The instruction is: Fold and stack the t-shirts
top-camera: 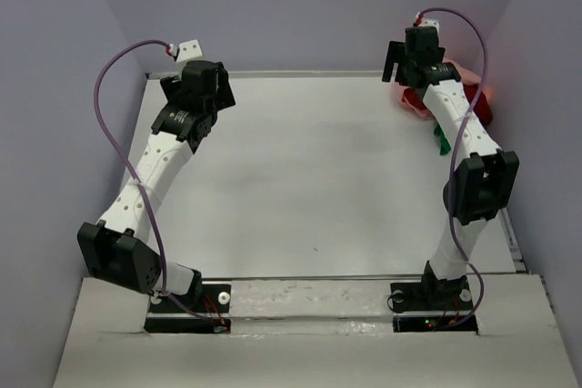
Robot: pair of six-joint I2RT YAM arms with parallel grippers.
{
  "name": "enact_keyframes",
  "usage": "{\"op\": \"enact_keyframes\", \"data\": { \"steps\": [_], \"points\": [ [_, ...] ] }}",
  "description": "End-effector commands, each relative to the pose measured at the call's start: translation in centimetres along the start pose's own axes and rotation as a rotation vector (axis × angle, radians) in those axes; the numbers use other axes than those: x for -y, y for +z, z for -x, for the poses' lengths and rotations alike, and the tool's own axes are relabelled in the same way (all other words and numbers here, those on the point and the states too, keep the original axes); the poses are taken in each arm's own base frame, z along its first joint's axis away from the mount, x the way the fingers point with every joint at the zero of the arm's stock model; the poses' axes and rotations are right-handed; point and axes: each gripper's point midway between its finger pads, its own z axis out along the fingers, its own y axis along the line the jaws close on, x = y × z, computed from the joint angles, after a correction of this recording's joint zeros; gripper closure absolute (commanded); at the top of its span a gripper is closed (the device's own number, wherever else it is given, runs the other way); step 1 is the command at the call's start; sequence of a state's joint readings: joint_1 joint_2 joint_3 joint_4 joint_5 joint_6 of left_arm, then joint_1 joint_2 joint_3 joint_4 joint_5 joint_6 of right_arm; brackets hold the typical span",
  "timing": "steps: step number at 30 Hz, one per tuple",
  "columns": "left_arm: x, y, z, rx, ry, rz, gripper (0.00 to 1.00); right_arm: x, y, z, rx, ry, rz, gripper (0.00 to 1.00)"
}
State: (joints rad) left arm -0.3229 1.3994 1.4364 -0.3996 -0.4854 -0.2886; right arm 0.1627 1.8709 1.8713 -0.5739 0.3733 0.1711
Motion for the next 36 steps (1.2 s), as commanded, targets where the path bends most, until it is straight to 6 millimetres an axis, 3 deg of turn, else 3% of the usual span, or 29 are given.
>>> {"op": "enact_keyframes", "data": {
  "steps": [1, 3, 4, 7, 8, 14, 23, 36],
  "points": [
    [0.4, -0.6, 1.8, 0.044, -0.025, -0.028, 0.01, 2.3, 0.9, 3.0, 0.044, 0.034, -0.031, 0.06],
    [0.6, -0.4, 1.7, 0.038, -0.028, -0.029, 0.01, 3.1, 2.5, 2.8, 0.028, 0.037, -0.039, 0.06],
    [0.7, -0.4, 1.9, 0.04, -0.038, -0.031, 0.01, 4.2, 3.1, 3.7, 0.039, 0.056, -0.039, 0.06],
    [1.3, -0.2, 1.7, 0.03, -0.049, -0.049, 0.01, 5.3, 6.6, 2.0, -0.03, 0.084, -0.018, 0.07],
    [1.7, 0.0, 1.5, 0.029, -0.053, -0.062, 0.01, 6.4, 7.1, 2.8, -0.024, 0.113, -0.011, 0.07],
    [2.6, 0.8, 0.0, 0.008, -0.055, -0.089, 0.01, 6.0, 11.3, 0.8, -0.086, 0.145, 0.058, 0.1],
    [4.5, 0.9, -1.1, -0.019, -0.021, -0.134, 0.01, 5.4, 14.6, -1.4, -0.136, 0.14, 0.112, 0.11],
    [5.3, 0.2, -1.6, -0.021, -0.003, -0.169, 0.01, 4.2, 16.6, -1.2, -0.115, 0.128, 0.175, 0.21]
  ]
}}
